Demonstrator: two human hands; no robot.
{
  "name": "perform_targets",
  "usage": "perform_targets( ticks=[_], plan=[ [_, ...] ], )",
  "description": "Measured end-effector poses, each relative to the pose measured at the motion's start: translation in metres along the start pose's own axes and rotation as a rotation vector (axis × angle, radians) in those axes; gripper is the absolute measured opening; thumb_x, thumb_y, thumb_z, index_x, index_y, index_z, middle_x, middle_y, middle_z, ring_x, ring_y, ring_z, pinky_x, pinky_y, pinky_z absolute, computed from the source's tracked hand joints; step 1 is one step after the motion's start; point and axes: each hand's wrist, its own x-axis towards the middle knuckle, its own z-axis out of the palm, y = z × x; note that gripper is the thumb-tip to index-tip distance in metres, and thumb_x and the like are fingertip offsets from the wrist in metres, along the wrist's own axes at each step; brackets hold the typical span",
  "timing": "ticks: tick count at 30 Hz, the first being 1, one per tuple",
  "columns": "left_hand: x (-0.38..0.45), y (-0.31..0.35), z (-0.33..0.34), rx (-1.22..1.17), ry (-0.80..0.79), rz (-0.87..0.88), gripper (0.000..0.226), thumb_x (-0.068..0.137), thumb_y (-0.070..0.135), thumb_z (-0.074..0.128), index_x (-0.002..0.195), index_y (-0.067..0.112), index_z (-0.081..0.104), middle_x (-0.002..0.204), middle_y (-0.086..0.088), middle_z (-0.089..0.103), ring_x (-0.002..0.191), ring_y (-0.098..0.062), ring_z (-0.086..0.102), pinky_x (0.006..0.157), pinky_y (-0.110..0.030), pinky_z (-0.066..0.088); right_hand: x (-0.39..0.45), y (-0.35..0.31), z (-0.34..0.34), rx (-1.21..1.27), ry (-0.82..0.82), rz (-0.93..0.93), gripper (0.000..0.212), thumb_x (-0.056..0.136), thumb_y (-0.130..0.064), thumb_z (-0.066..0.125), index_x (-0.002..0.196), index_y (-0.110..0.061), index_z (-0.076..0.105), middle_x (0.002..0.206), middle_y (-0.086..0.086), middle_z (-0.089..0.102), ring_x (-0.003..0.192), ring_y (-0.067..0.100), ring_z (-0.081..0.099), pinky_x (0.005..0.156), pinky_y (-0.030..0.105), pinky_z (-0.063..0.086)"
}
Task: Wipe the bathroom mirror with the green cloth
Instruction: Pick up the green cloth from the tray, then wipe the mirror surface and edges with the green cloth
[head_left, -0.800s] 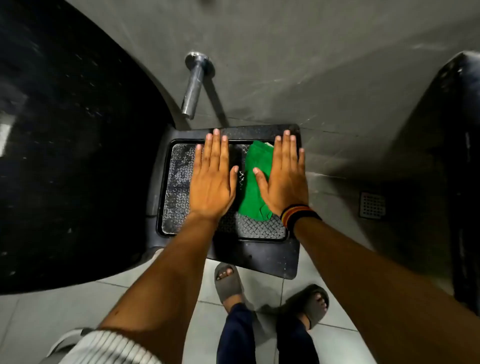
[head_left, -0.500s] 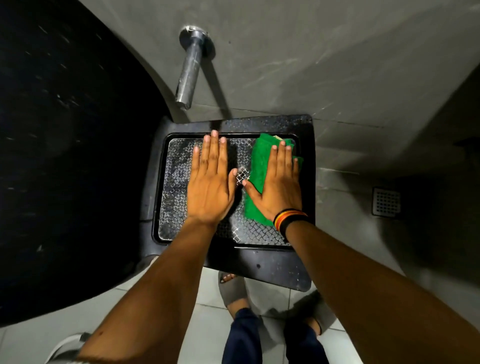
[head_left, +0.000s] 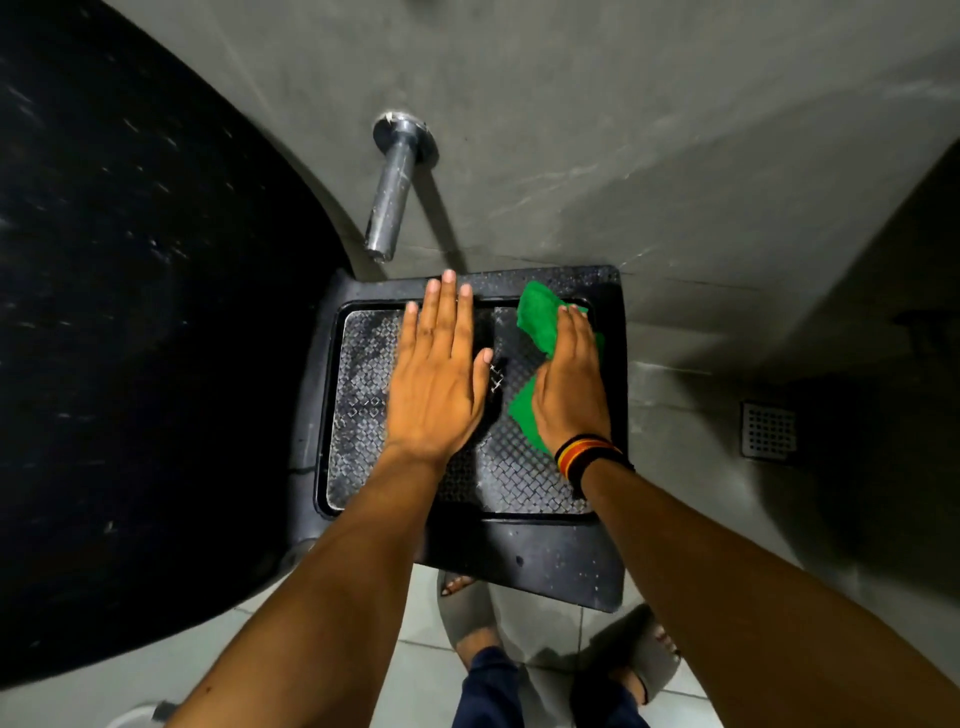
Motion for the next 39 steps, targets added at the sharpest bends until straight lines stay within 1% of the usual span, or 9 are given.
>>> perform_targets(
  ticks=[6,10,14,19,25,30,33,36,39],
  plan=[
    [0.049,0.037,-0.084,-0.050,0.130,0.101,0.068,0.110,0.034,0.035,0.167,-0.001,0.022,0.176,-0.020,0.013,0.165,-0.032,0.009,0.135,-0.046,0.003,0.012,-0.052,-0.098,0.166,0.184,-0.052,0.067,0.085,-0.009,0.034,0.151,0.003,0.032,0.158,0.019,0.035,0.149,0.033,0.028,0.124,0.042,0.021],
    [0.105,0.071,-0.187,-0.045,0.269,0.194,0.068,0.108,0.034,0.039,0.165,-0.001,0.028,0.175,-0.020,0.019,0.163,-0.033,0.016,0.134,-0.044,0.004,0.042,-0.116,-0.200,0.196,0.314,-0.126,0.072,0.084,-0.023,0.026,0.152,0.002,0.031,0.159,0.018,0.034,0.150,0.032,0.027,0.125,0.033,0.015],
    [0.153,0.097,-0.289,0.022,0.406,0.200,0.068,0.106,0.034,0.039,0.164,0.000,0.032,0.174,-0.019,0.022,0.162,-0.034,0.022,0.134,-0.043,0.004,0.067,-0.181,-0.295,0.265,0.460,-0.219,0.070,0.086,-0.023,0.030,0.153,-0.003,0.031,0.160,0.014,0.033,0.150,0.028,0.028,0.123,0.016,0.007],
    [0.201,0.127,-0.438,0.082,0.622,0.237,0.068,0.106,0.034,0.039,0.164,0.000,0.032,0.175,-0.018,0.020,0.163,-0.029,0.015,0.134,-0.043,0.004,0.053,-0.264,-0.408,0.483,0.685,-0.315,0.063,0.094,-0.029,0.032,0.154,-0.010,0.031,0.161,0.011,0.034,0.147,0.020,0.033,0.119,0.013,0.018],
    [0.243,0.172,-0.589,0.133,0.796,0.306,0.070,0.109,0.038,0.033,0.167,0.002,0.021,0.176,-0.017,0.013,0.165,-0.030,0.010,0.134,-0.043,-0.001,0.009,-0.301,-0.487,0.777,0.925,-0.178,0.062,0.095,-0.031,0.041,0.151,-0.007,0.037,0.152,0.018,0.046,0.134,0.033,0.051,0.103,0.019,0.034],
    [0.265,0.219,-0.673,0.106,0.927,0.348,0.069,0.109,0.037,0.031,0.168,0.002,0.019,0.176,-0.018,0.012,0.164,-0.029,0.008,0.134,-0.043,-0.001,0.008,-0.327,-0.588,0.692,1.140,-0.350,0.057,0.098,-0.022,0.043,0.151,-0.001,0.036,0.151,0.020,0.045,0.135,0.024,0.047,0.104,-0.003,0.024],
    [0.277,0.238,-0.713,0.094,0.989,0.363,0.069,0.110,0.038,0.029,0.168,0.003,0.017,0.177,-0.017,0.011,0.164,-0.028,0.006,0.134,-0.042,-0.003,0.020,-0.352,-0.663,0.608,1.274,-0.456,0.056,0.101,-0.020,0.043,0.152,0.000,0.031,0.154,0.020,0.041,0.138,0.010,0.038,0.114,0.011,0.029],
    [0.285,0.253,-0.748,0.092,1.032,0.380,0.069,0.112,0.040,0.023,0.169,0.004,0.012,0.178,-0.016,0.005,0.165,-0.028,0.001,0.134,-0.043,-0.005,0.038,-0.378,-0.732,0.436,1.362,-0.563,0.057,0.103,-0.022,0.040,0.154,-0.001,0.026,0.161,0.020,0.030,0.149,0.029,0.031,0.121,0.047,0.030],
    [0.291,0.262,-0.774,0.086,1.080,0.392,0.069,0.111,0.040,0.024,0.169,0.004,0.011,0.177,-0.016,0.003,0.165,-0.029,0.002,0.134,-0.043,-0.005,0.051,-0.402,-0.791,0.249,1.471,-0.653,0.056,0.103,-0.014,0.042,0.154,0.002,0.025,0.163,0.022,0.023,0.153,0.033,0.020,0.122,0.056,0.023]
  ],
)
